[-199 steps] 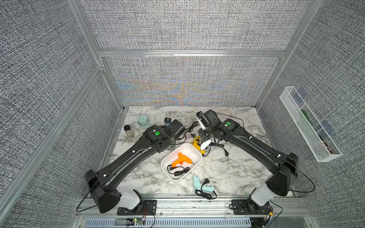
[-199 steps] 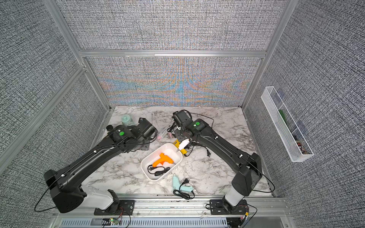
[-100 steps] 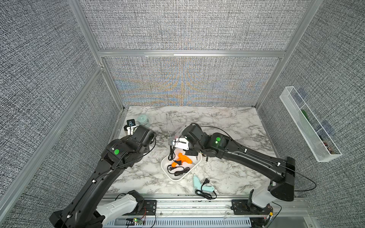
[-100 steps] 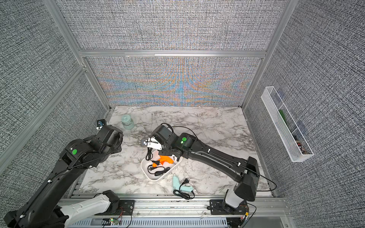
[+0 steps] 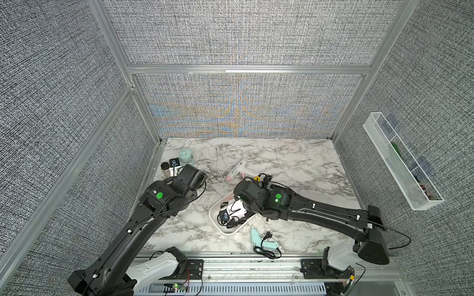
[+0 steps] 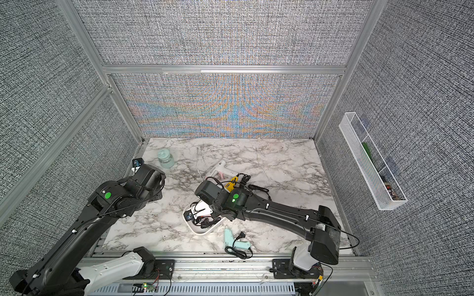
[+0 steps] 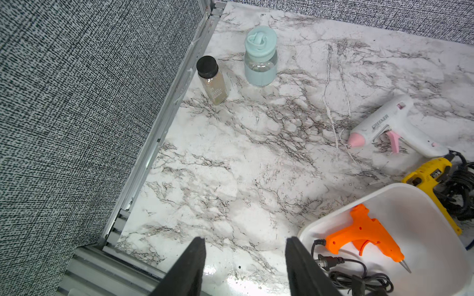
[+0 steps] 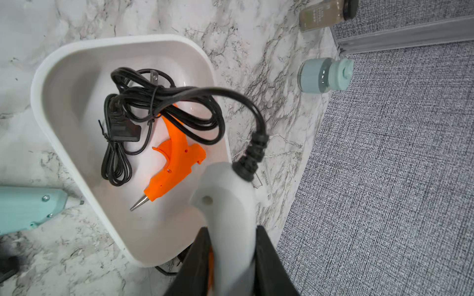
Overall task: Put the hot melt glue gun into the storage box
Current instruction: Place the hot melt adhesive gun in the storage box.
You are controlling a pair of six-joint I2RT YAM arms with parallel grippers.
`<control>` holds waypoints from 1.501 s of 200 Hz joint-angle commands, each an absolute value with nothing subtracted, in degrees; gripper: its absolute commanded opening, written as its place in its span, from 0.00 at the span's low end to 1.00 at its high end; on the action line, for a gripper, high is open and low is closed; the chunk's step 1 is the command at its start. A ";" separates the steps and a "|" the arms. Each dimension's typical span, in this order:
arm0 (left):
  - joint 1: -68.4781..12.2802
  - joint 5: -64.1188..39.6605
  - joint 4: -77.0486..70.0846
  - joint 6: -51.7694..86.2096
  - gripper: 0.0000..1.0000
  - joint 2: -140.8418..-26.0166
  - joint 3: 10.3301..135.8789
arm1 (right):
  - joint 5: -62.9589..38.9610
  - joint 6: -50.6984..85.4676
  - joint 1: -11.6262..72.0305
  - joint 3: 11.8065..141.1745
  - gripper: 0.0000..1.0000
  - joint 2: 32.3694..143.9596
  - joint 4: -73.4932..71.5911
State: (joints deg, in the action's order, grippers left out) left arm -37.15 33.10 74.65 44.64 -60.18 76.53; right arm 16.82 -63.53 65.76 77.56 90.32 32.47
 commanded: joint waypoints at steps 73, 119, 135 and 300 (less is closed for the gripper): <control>-37.09 33.32 74.32 45.01 0.58 -58.79 75.94 | 8.63 -71.15 63.17 72.77 0.00 97.34 21.92; -37.09 33.05 73.63 44.48 0.58 -59.25 75.76 | 5.80 -70.31 62.05 70.89 0.00 101.33 19.08; -37.05 33.13 73.59 44.30 0.58 -59.50 75.94 | 5.25 -70.05 61.33 70.99 0.00 102.72 18.32; -36.83 33.65 72.59 42.28 0.58 -60.01 75.34 | 4.36 -69.18 55.92 73.11 0.53 108.54 18.53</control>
